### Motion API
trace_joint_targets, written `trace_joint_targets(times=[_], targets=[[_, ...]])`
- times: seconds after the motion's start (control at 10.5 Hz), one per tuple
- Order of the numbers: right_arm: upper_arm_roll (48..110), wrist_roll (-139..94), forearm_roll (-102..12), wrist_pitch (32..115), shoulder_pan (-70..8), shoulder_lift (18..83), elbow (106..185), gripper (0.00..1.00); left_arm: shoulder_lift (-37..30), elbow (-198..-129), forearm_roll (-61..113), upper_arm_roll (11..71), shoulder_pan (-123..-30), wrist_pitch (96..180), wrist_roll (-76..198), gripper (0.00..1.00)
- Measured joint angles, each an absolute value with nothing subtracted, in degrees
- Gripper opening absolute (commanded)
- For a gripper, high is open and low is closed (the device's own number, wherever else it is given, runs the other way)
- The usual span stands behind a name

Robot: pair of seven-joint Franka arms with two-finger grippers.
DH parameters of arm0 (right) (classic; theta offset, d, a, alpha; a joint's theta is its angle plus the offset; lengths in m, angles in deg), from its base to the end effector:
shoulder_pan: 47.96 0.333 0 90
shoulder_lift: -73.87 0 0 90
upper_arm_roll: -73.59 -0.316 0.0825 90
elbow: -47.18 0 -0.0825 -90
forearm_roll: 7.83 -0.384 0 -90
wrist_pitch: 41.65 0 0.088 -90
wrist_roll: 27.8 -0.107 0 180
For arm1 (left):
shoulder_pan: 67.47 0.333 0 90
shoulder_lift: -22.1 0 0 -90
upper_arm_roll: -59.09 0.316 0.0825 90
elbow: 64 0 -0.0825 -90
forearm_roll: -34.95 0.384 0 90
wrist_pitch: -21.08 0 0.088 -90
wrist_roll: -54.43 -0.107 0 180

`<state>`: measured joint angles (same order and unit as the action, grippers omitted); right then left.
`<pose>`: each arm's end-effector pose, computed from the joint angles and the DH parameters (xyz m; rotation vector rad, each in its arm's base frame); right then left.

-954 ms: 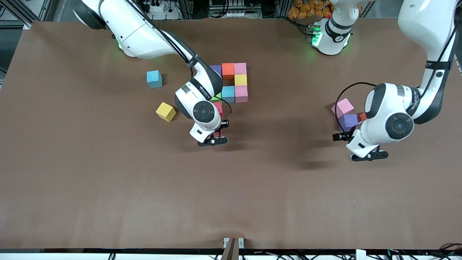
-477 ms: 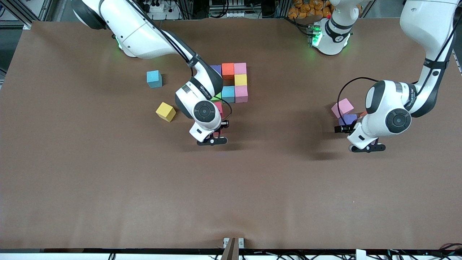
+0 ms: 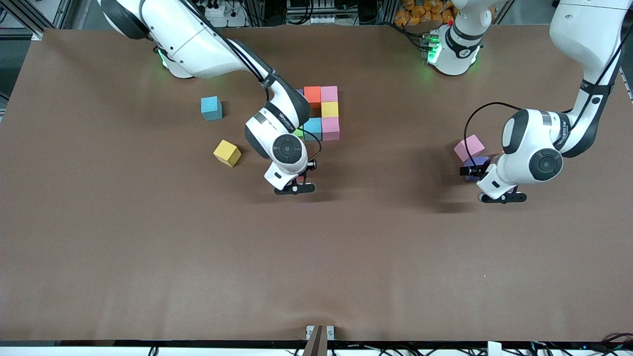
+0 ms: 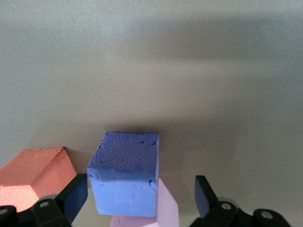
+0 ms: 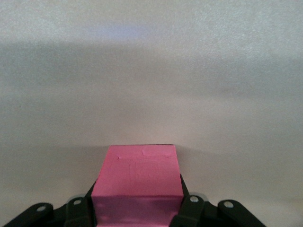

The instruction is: Form number 2 with 11 blocks

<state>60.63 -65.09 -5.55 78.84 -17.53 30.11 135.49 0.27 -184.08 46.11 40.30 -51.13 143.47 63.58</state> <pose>0.5132 0.4542 0.1959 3.0992 0.1290 -0.3470 0.5456 -0.0160 0.2245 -3.0497 0.0169 0.4743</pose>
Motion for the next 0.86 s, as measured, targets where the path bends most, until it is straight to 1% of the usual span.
trace_joint_targets(times=[0.38,0.57,0.67,0.86], targets=[[60.41,-65.08,-5.55,78.85,-17.48,30.09,135.49,0.00,-0.94,-185.07,46.11,40.41,-48.64,143.92,60.23,1.00],[60.22,-65.08,-5.55,78.86,-17.38,30.04,135.49,0.99,-1.70,-185.19,46.11,40.40,-48.64,144.70,60.23,1.00],[60.22,-65.08,-5.55,78.85,-17.38,30.04,135.50,1.00,-2.12,-185.20,46.11,40.40,-48.63,145.00,60.23,0.92],[60.22,-65.08,-5.51,78.85,-17.36,29.91,135.51,1.00,-2.68,-185.20,46.11,40.40,-48.61,145.30,60.23,0.65]])
